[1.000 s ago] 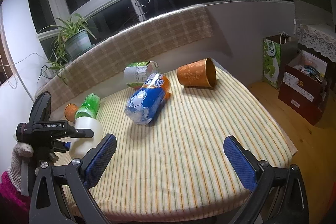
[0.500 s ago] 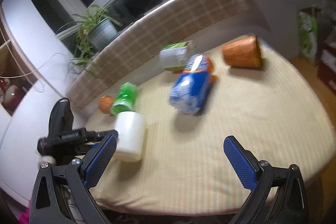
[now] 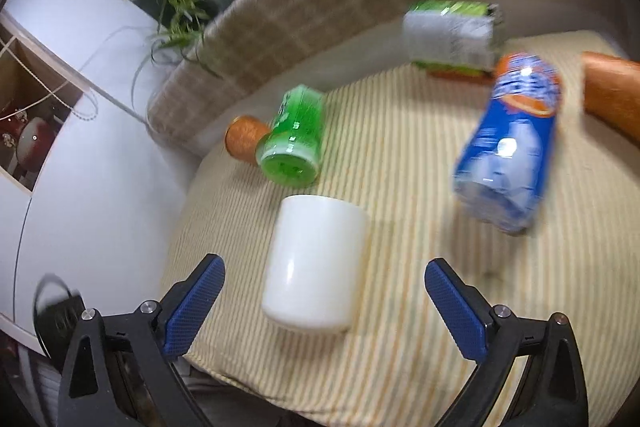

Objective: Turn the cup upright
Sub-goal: 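Close the right gripper around the white cup's body, then turn the white cup rim-up with the right gripper and lower it onto the bedspread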

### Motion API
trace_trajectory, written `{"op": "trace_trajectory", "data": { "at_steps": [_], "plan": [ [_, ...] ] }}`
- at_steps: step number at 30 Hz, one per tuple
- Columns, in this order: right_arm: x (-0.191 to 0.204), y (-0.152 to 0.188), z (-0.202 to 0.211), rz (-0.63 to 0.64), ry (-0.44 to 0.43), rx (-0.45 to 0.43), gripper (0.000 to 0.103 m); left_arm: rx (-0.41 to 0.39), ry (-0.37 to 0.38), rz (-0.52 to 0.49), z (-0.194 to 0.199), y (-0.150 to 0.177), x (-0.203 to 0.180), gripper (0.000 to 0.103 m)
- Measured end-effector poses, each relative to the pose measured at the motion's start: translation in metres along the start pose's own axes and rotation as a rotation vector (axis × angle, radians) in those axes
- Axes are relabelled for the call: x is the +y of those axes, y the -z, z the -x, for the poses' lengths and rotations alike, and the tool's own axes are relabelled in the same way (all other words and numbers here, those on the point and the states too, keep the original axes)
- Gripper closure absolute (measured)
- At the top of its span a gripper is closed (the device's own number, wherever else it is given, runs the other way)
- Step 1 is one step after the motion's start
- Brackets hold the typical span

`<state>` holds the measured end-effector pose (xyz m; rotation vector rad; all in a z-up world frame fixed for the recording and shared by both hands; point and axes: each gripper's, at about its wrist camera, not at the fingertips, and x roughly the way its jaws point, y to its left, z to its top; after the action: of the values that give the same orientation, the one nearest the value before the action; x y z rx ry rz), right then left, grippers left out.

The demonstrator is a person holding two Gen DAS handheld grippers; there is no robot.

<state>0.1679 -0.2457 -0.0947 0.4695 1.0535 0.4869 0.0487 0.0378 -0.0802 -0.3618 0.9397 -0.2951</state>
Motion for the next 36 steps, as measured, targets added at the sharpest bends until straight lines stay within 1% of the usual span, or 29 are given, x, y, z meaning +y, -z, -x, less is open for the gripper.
{"op": "trace_trajectory", "data": {
  "at_steps": [1, 4, 7, 9, 15, 21, 28, 36],
  "plan": [
    [0.000, -0.004, -0.007, -0.004, -0.005, 0.025, 0.003, 0.001, 0.001, 0.033, 0.002, 0.008, 0.007, 0.025],
    [0.001, -0.013, -0.027, -0.006, -0.009, 0.094, 0.008, -0.008, -0.011, 0.075, 0.009, 0.024, 0.019, 0.025],
    [0.006, -0.020, -0.045, 0.005, -0.008, 0.151, 0.009, -0.036, -0.047, 0.089, 0.017, 0.033, 0.026, 0.025],
    [0.007, -0.023, -0.055, 0.004, -0.001, 0.180, 0.010, -0.045, -0.049, 0.098, 0.022, 0.036, 0.029, 0.025],
    [0.000, -0.025, -0.075, -0.047, -0.005, 0.233, 0.016, -0.087, -0.056, 0.076, 0.035, 0.039, 0.027, 0.025],
    [-0.003, -0.027, -0.088, -0.078, -0.031, 0.263, 0.028, -0.101, -0.036, 0.068, 0.039, 0.038, 0.021, 0.025],
    [-0.005, -0.026, -0.083, -0.074, -0.032, 0.239, 0.029, -0.115, -0.034, 0.057, 0.041, 0.038, 0.014, 0.025],
    [0.013, -0.010, -0.055, 0.078, 0.018, 0.089, 0.029, -0.131, -0.024, 0.047, 0.043, 0.036, 0.007, 0.025]
  ]
}}
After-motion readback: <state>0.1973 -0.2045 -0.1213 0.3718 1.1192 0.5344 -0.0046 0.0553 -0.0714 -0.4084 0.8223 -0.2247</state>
